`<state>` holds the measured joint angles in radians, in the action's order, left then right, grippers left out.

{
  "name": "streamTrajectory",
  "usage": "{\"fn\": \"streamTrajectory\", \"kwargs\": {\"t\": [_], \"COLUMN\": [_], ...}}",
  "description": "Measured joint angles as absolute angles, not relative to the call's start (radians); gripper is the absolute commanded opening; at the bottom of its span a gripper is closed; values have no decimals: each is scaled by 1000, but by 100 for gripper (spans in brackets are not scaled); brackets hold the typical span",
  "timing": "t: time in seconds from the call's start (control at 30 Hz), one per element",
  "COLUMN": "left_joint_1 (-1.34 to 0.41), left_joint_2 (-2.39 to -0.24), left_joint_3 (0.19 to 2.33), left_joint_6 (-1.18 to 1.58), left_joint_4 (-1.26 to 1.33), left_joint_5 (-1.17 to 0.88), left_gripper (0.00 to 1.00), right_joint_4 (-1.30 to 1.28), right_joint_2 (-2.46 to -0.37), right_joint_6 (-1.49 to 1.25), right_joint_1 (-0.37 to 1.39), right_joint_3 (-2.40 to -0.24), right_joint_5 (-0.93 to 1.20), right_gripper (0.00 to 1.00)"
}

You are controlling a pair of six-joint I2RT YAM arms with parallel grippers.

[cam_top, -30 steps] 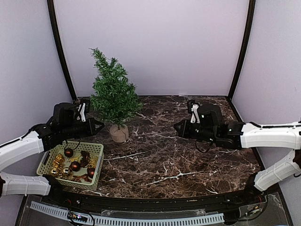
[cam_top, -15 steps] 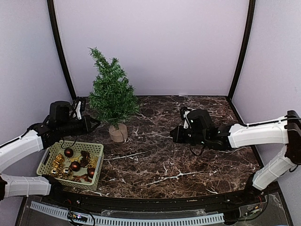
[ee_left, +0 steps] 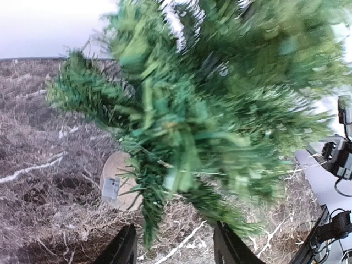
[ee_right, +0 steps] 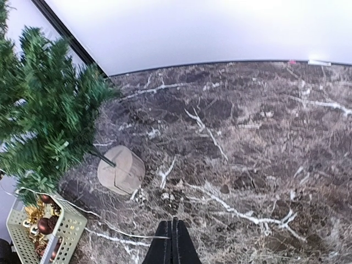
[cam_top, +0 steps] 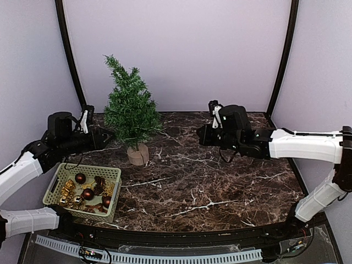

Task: Decorate the small christmas tree
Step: Wrap the side of the string light in the gap of the branches, then pick up the Christmas tree at the center of the board.

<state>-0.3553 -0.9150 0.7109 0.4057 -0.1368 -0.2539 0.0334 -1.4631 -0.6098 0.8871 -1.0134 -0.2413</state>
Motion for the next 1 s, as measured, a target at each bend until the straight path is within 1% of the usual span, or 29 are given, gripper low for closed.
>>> {"fn": "streamTrajectory", "kwargs": {"t": [0.13,0.3,0.43,0.53,0.63,0.67,0.7,0.73,0.77,0.8,0.83,0.87,0.9,0.93,0.97,1.0], "left_joint_1": [-355,-355,-355,-355,-355,-355,-355,-355,-355,-355,-355,-355,-355,-355,-355,-355], "left_joint_2": [-843,-866,-903,-906,-906,-907,-908,-912,-916,-922,-928,-934,-942,-948,-956,-962], "left_joint_3": [718,718,699,670,651,648,646,644,644,643,640,638,636,633,632,632], "left_joint_6": [403,423,453,474,492,496,499,505,509,512,511,514,517,521,520,522], "left_joint_4": [-146,-143,-107,-81,-59,-55,-49,-45,-38,-31,-20,-14,-9,-4,2,6], "left_joint_5": [-289,-367,-424,-453,-472,-476,-480,-484,-486,-488,-491,-490,-490,-490,-489,-486], "left_gripper": [60,67,69,68,57,52,49,44,42,36,33,27,25,19,16,11], "right_joint_4": [5,-34,-43,-43,-47,-50,-52,-53,-54,-54,-53,-53,-53,-51,-48,-44], "right_joint_2": [-1462,-1462,-1487,-1529,-1574,-1587,-1602,-1619,-1631,-1642,-1651,-1660,-1667,-1677,-1687,-1697], "right_joint_6": [-555,-503,-482,-471,-463,-462,-460,-459,-458,-457,-457,-457,-458,-461,-465,-469], "right_joint_1": [886,857,822,808,798,796,794,791,787,782,777,771,766,759,752,746], "right_joint_3": [-1083,-1179,-1263,-1321,-1359,-1368,-1379,-1390,-1396,-1399,-1401,-1402,-1402,-1402,-1401,-1399], "right_joint_5": [-258,-261,-240,-223,-204,-199,-192,-183,-178,-175,-171,-167,-163,-156,-151,-146], "right_gripper": [0,0,0,0,0,0,0,0,0,0,0,0,0,0,0,0]}}
